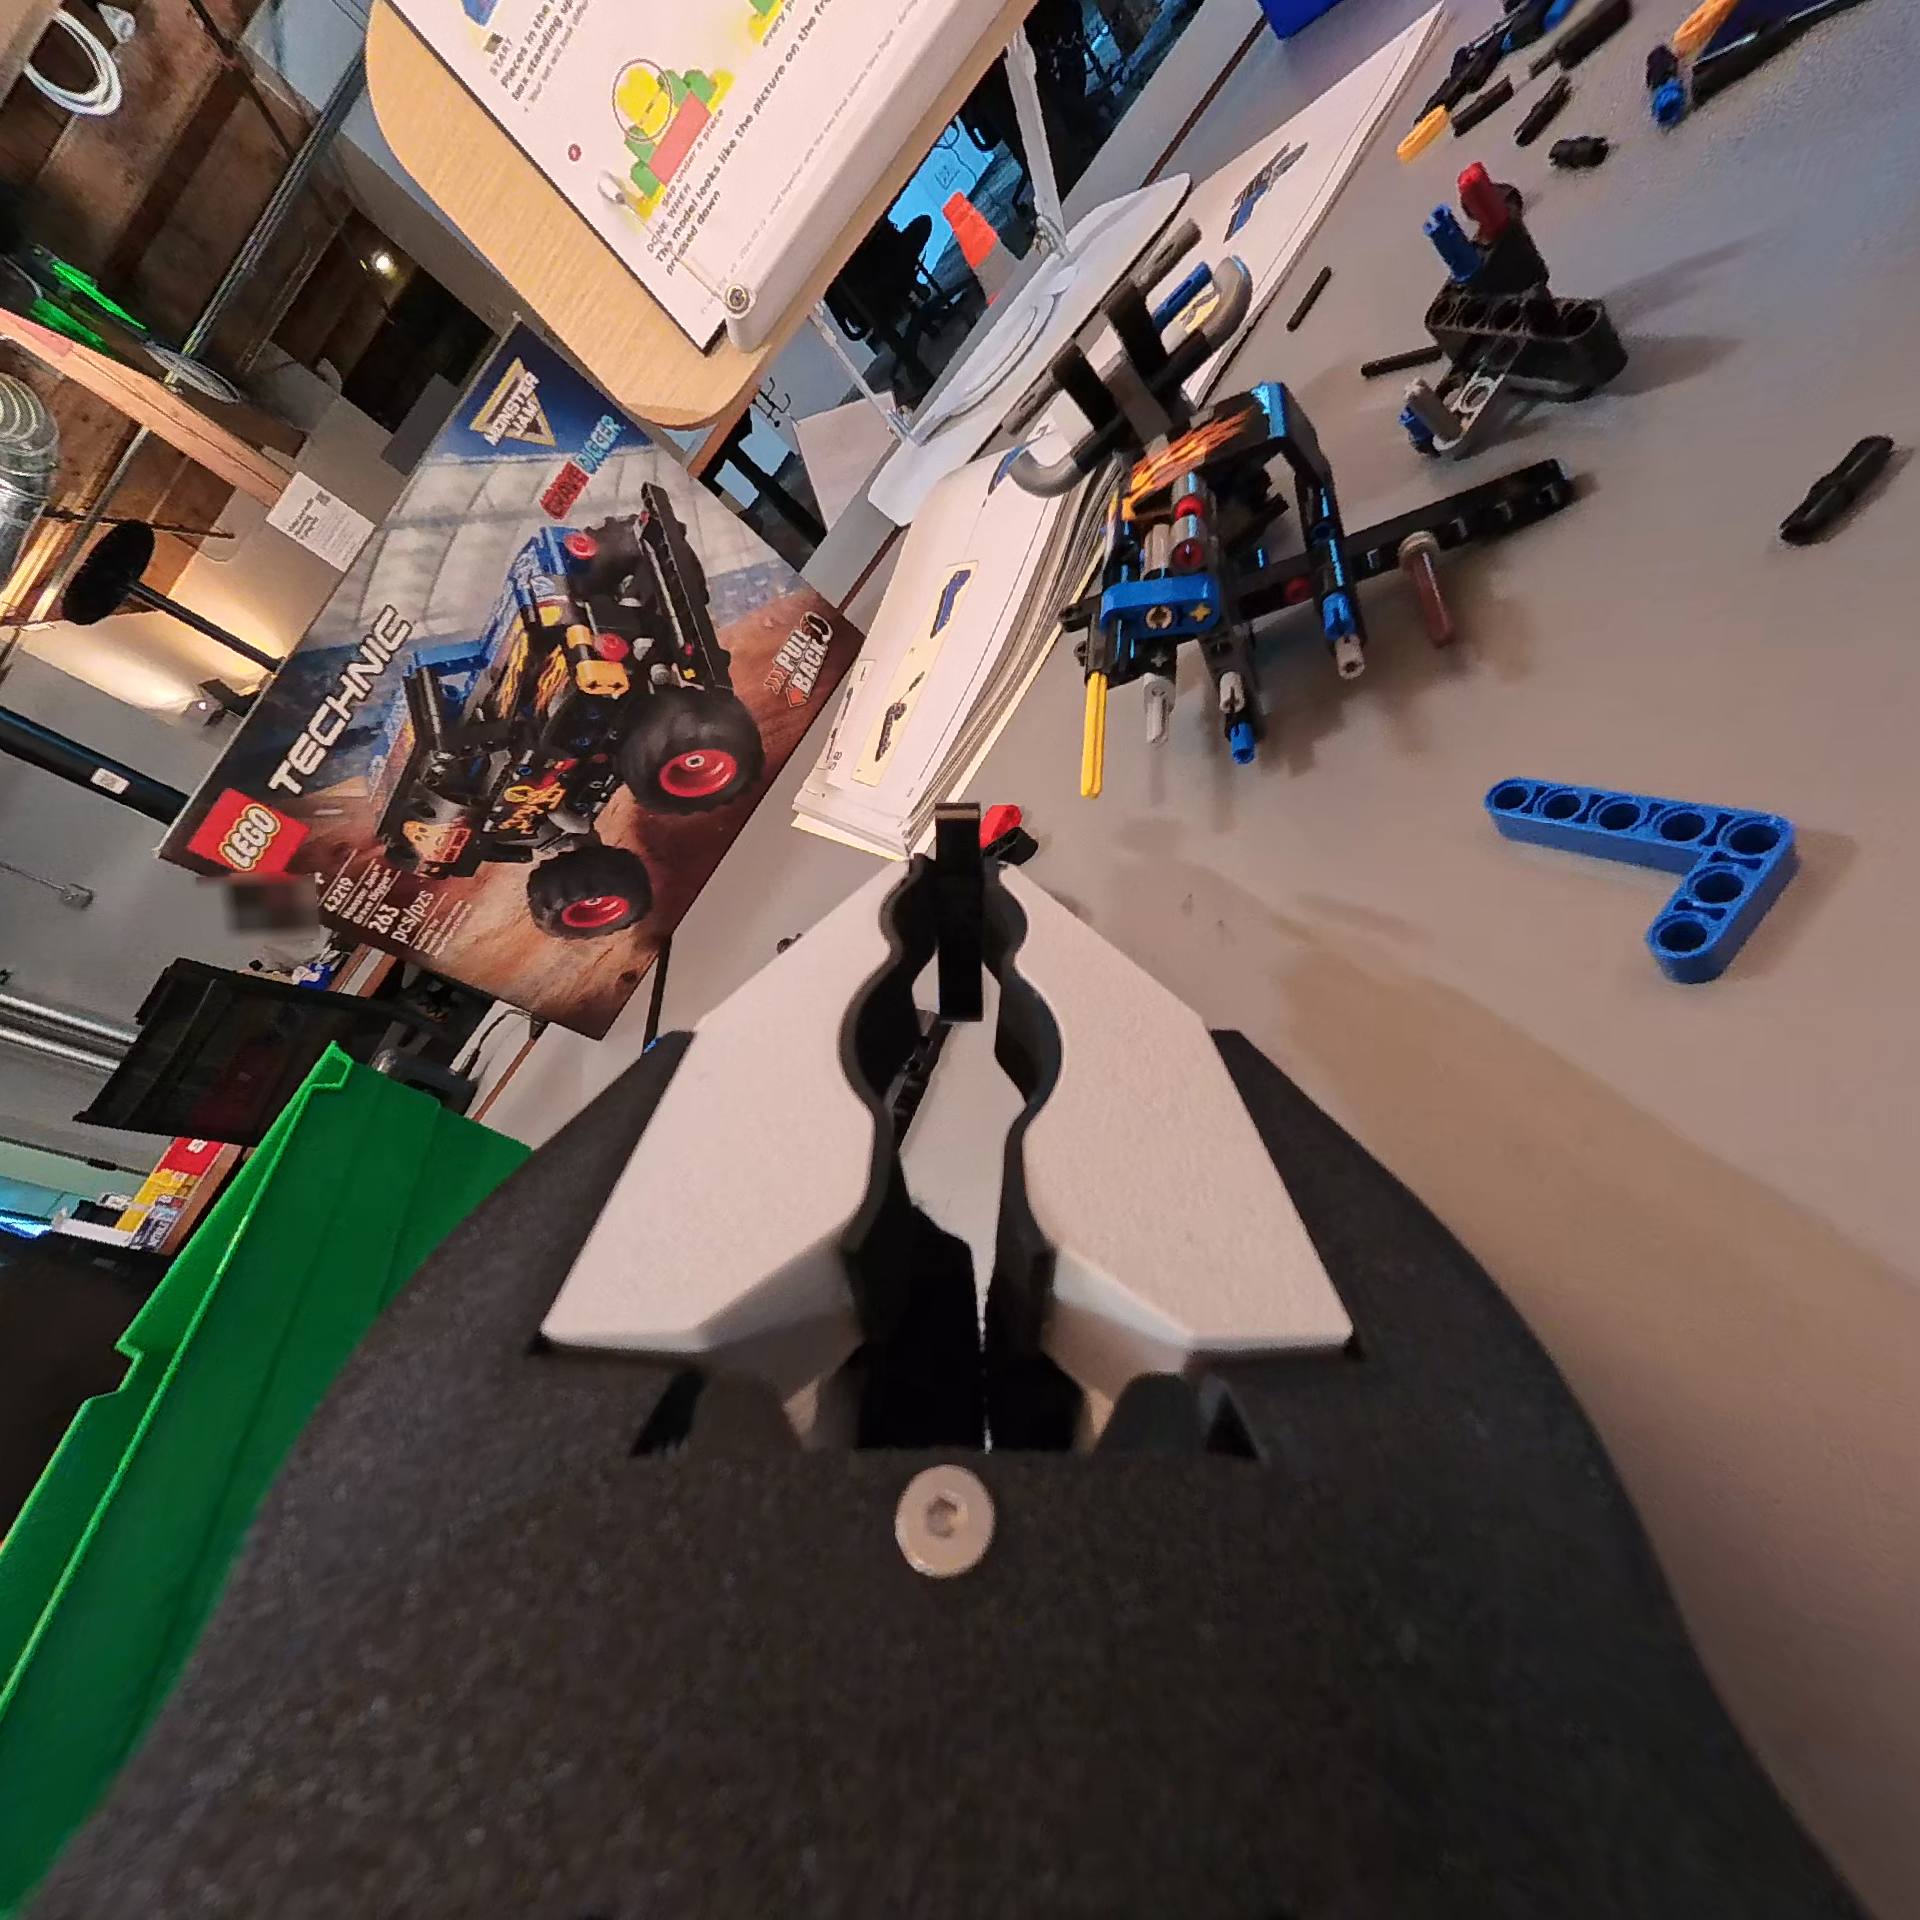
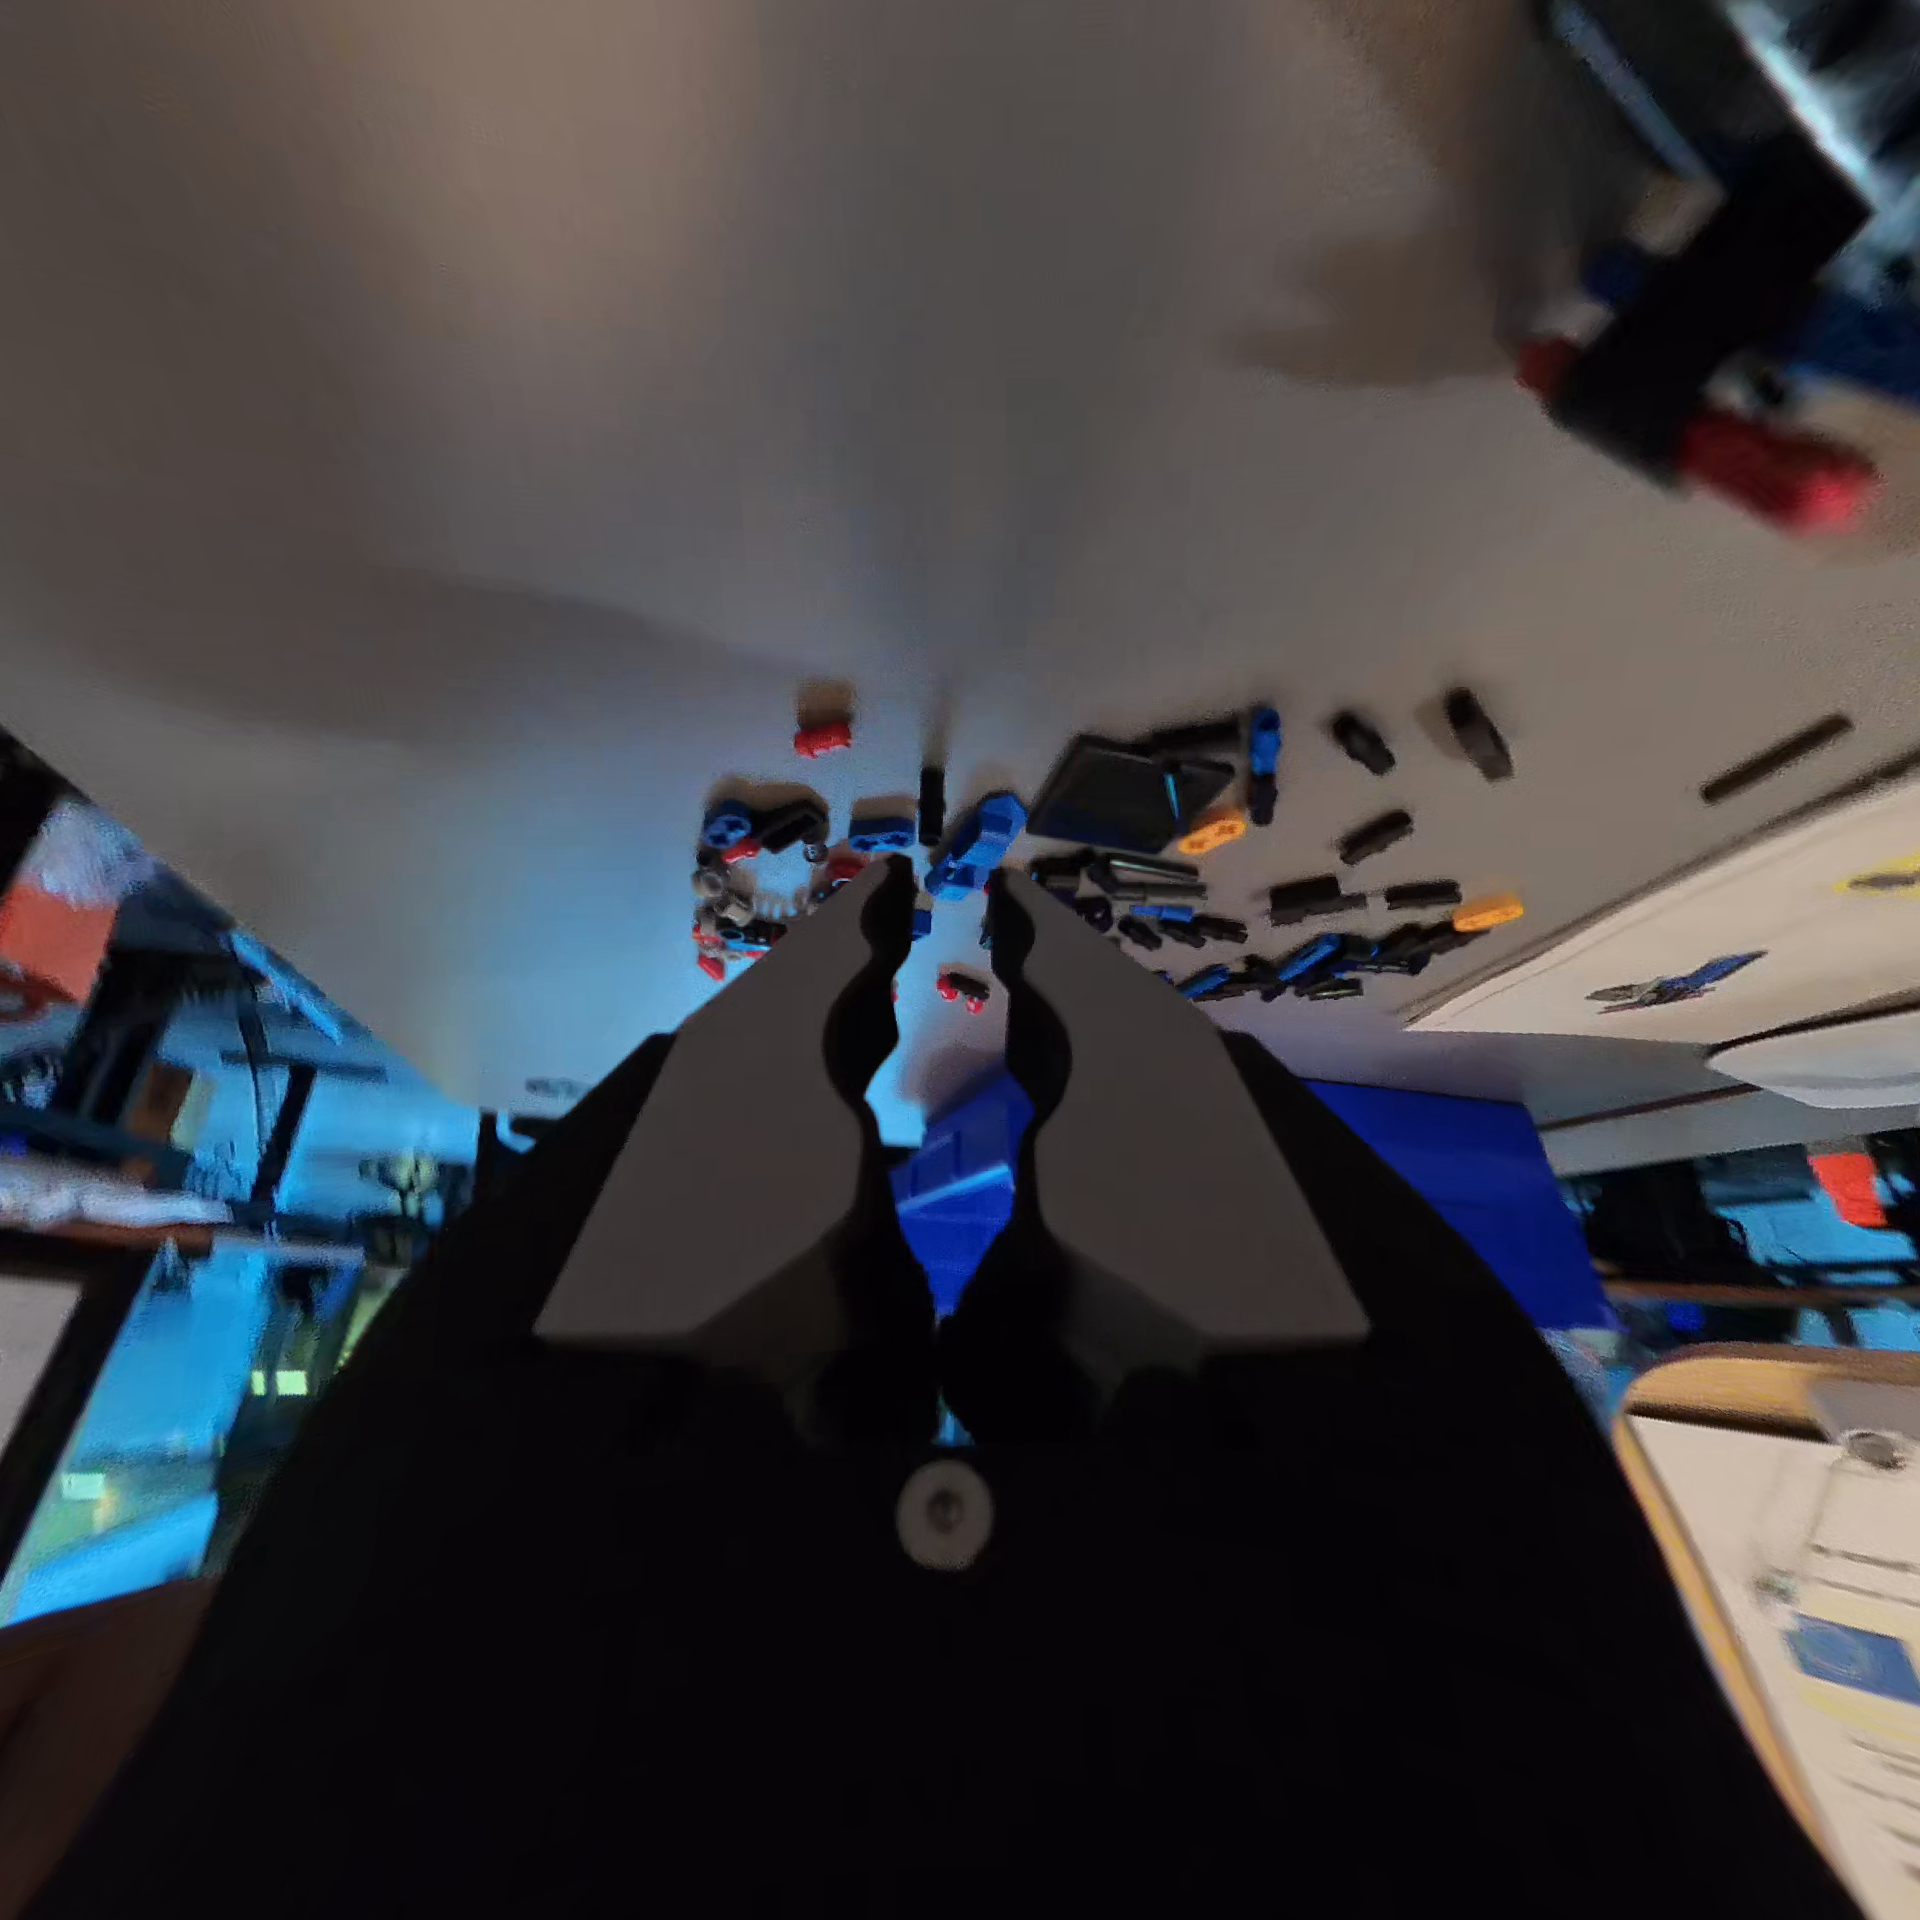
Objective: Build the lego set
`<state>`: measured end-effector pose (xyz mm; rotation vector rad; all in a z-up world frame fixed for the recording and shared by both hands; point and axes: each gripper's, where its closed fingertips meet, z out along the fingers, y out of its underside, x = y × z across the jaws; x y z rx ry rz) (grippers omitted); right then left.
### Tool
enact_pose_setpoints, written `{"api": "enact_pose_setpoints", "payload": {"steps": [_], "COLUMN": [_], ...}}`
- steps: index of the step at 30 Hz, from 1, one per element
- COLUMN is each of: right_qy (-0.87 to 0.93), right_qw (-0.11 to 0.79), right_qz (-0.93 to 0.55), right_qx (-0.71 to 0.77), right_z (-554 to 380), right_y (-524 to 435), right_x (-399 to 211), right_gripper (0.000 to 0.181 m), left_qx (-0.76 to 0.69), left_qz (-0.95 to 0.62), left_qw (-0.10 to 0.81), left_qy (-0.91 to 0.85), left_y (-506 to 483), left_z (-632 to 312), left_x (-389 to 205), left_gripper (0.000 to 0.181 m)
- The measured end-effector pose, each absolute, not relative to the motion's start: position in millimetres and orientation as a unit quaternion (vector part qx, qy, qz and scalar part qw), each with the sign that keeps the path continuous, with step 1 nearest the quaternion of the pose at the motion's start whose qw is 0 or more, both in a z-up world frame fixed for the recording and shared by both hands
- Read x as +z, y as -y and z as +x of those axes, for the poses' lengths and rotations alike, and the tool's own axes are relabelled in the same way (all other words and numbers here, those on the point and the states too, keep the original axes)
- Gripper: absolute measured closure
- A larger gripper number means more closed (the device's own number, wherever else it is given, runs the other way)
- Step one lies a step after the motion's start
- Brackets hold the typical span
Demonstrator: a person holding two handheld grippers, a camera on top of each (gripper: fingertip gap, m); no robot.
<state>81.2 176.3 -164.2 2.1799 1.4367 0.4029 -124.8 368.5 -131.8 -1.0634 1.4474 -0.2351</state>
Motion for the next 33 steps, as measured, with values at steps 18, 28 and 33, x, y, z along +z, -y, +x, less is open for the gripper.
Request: {"api": "enact_pose_setpoints", "payload": {"steps": [18,28,33], "right_qy": [-0.406,-0.416,-0.419], "right_qw": [-0.183,-0.167,-0.16], "right_qz": [0.895,0.894,0.894], "right_qx": [-0.004,0.006,0.004], "right_z": [75,80,79], "right_y": [-173,-174,-173], "right_x": [-178,-184,-185], "right_gripper": [0.168,0.173,0.174], "left_qx": [-0.082,-0.08,-0.082], "left_qz": [-0.452,-0.452,-0.452], "left_qw": [0.615,0.614,0.613], "left_qy": [-0.641,-0.643,-0.643], "left_y": [-367,-367,-367], "left_z": [-122,-121,-121], "left_x": [-137,-138,-138], "left_gripper": [0.175,0.175,0.175]}}
